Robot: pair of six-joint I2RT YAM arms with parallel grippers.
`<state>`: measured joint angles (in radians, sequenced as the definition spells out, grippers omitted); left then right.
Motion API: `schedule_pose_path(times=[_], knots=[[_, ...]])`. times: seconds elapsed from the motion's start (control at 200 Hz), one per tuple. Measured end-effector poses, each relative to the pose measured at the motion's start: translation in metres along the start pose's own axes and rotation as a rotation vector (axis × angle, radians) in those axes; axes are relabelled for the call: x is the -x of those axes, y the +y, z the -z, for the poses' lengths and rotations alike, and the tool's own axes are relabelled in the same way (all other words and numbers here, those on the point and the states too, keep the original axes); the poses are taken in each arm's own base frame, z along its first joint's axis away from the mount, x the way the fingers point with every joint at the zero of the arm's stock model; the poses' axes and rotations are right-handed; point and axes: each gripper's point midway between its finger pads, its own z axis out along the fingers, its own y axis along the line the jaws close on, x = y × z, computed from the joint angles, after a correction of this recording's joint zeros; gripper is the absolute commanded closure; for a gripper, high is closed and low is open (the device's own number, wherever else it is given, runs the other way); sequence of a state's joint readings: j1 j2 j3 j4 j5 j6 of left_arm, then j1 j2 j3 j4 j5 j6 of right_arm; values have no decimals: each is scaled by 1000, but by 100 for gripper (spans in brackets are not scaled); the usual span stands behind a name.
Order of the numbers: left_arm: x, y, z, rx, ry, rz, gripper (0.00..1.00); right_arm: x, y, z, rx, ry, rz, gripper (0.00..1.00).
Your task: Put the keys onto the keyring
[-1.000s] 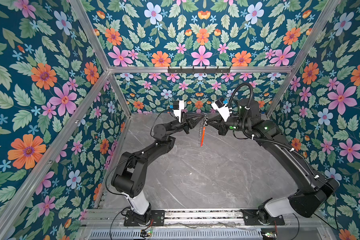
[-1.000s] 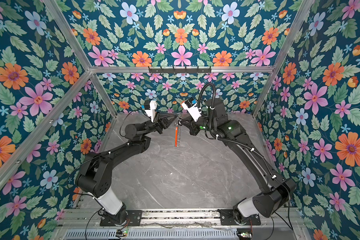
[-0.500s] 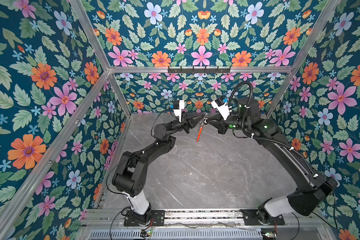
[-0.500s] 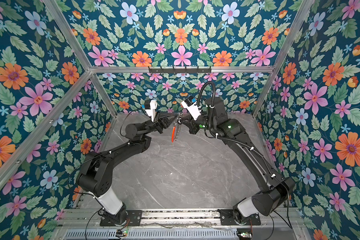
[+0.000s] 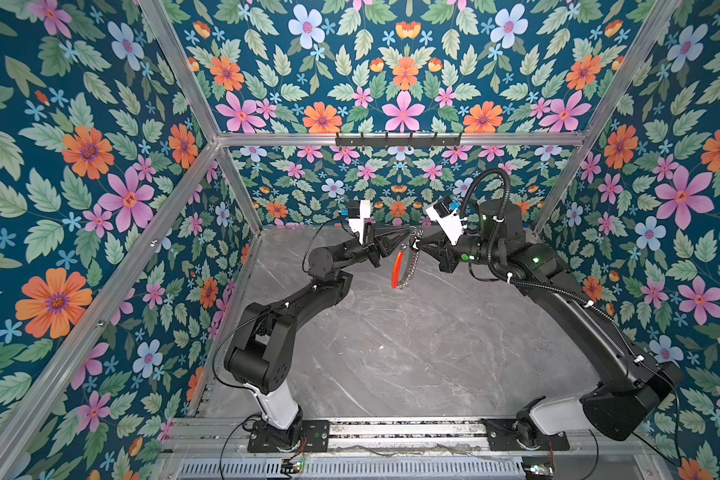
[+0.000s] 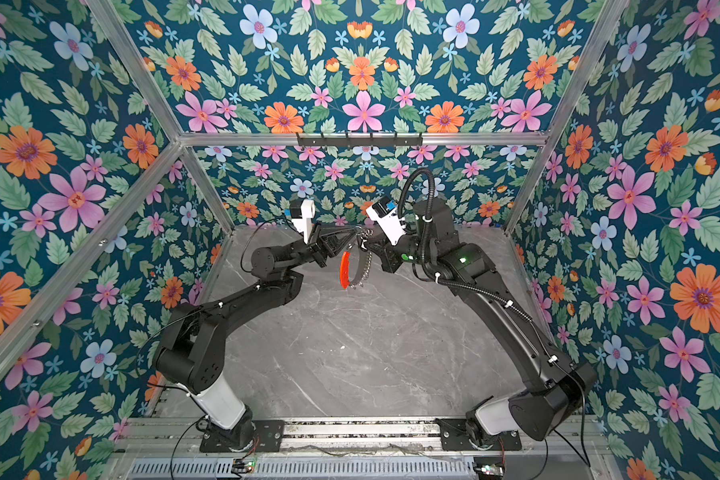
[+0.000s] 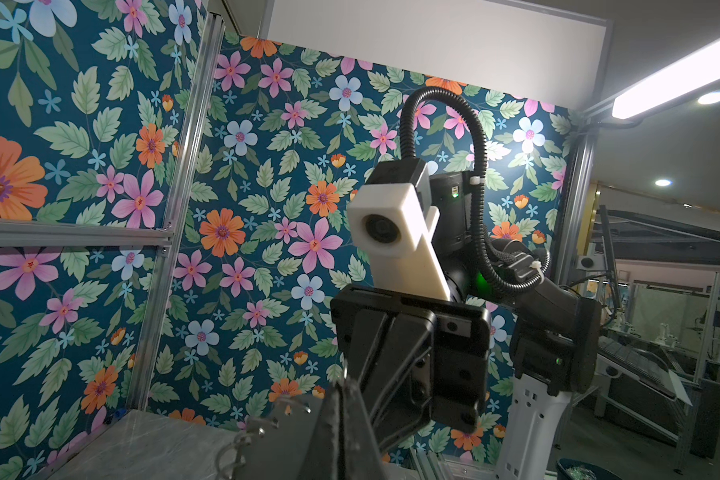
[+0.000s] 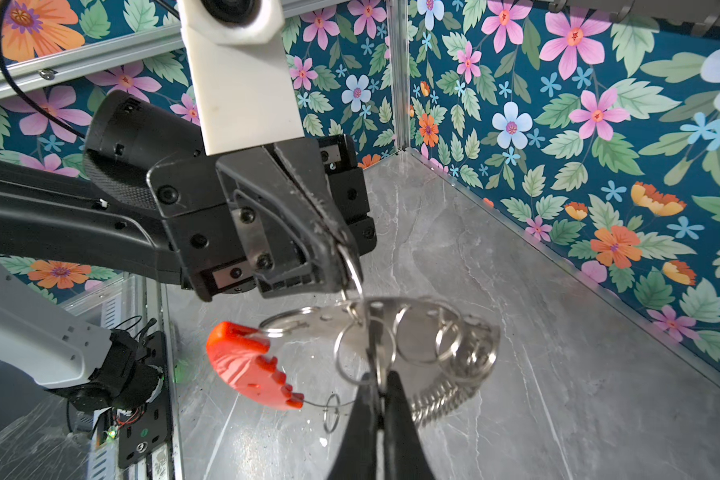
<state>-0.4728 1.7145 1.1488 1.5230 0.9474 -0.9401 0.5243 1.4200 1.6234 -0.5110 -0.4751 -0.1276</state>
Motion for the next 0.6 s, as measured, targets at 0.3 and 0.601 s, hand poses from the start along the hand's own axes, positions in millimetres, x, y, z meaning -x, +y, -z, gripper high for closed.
schedule_pose_path(times=[0.3, 0.601], knots=[[-2, 0, 1, 1, 11, 6, 100, -2, -2, -2, -6, 0, 6, 100], [-4, -1, 6, 9, 23, 12, 100, -7, -1, -1, -7, -5, 13, 100]])
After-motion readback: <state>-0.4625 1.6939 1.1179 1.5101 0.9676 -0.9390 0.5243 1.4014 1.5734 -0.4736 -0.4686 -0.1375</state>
